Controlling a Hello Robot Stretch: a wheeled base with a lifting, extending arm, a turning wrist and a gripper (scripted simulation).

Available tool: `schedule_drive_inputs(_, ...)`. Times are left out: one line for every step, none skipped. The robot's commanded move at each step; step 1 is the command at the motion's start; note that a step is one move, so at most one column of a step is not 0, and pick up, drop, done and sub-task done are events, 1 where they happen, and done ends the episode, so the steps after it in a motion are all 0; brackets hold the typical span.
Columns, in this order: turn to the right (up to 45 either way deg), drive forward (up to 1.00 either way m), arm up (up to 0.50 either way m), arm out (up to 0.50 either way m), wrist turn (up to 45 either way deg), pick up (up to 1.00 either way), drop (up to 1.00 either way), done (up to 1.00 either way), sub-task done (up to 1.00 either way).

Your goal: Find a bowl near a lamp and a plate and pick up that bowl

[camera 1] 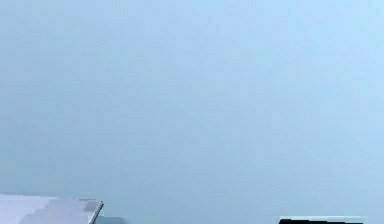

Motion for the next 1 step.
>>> schedule_drive_inputs(0.0,0.00,-0.30,0.00,0.0,0.00,0.00,0.00,0.00)
